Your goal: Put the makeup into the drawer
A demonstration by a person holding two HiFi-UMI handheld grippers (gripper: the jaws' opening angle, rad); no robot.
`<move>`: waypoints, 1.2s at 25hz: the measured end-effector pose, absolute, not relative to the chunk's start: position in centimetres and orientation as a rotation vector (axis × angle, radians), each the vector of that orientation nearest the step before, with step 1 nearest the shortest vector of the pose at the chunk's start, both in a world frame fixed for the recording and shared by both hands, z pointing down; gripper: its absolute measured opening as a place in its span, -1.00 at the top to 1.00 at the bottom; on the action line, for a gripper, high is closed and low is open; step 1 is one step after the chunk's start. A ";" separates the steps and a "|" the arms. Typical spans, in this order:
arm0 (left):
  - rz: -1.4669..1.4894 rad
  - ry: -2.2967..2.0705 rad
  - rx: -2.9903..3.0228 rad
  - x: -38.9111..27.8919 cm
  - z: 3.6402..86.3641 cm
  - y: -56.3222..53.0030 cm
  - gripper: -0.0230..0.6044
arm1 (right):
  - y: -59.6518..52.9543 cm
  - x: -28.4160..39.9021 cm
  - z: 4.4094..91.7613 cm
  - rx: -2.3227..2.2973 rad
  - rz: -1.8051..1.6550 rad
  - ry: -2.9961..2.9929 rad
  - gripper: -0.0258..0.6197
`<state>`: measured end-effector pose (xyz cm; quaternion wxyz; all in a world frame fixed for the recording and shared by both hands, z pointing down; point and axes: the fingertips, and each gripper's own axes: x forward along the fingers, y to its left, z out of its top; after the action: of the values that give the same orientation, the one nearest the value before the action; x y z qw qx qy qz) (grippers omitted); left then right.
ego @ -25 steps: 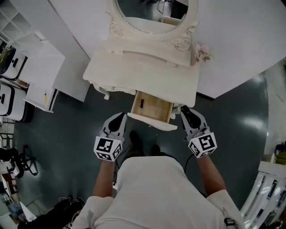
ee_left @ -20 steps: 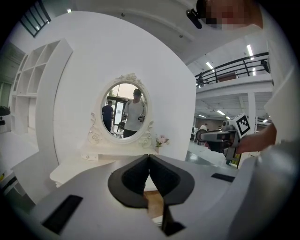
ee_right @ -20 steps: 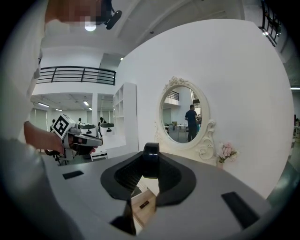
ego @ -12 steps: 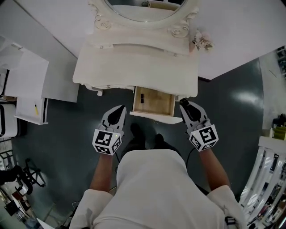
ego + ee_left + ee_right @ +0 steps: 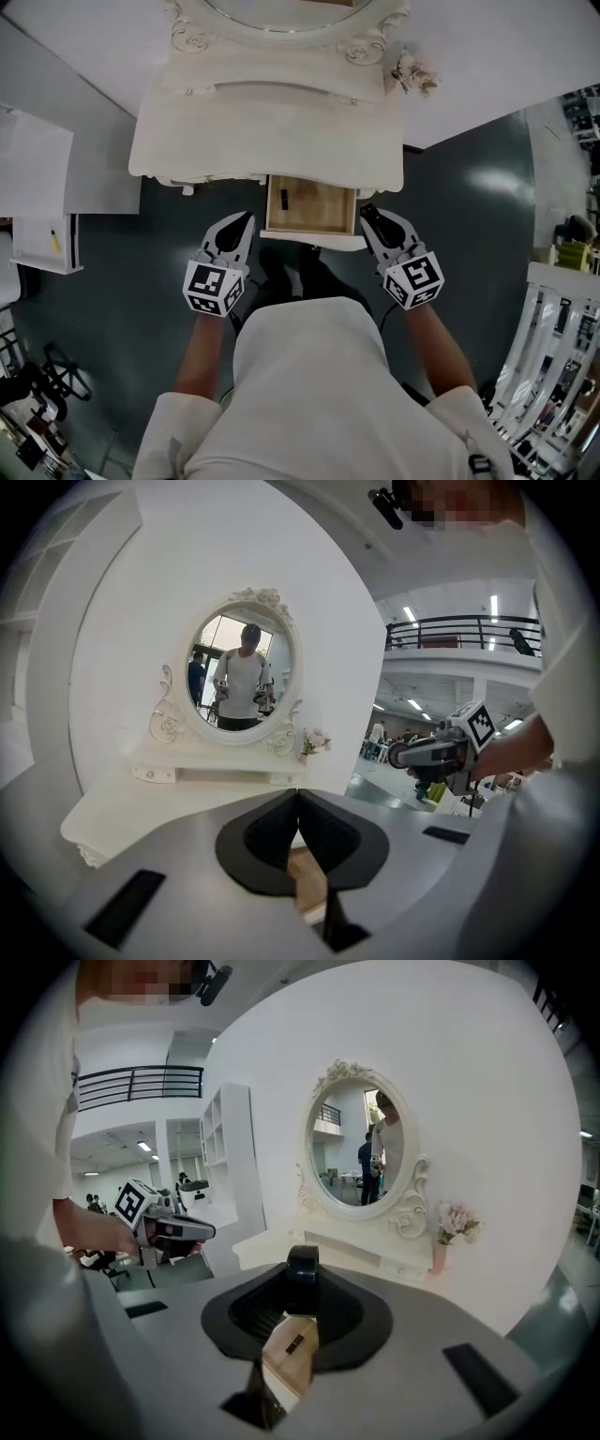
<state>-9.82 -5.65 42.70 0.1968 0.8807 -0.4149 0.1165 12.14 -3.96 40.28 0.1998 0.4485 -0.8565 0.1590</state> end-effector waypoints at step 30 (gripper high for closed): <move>0.474 -1.241 2.173 -2.1 54.0 -7.3 0.87 | -6.1 11.1 60.0 0.535 0.701 -2.269 0.67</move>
<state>-2.10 -7.26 54.04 0.2929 0.8159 -0.4658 0.1778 11.09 -6.14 60.01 0.3464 0.2063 -0.8743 0.2701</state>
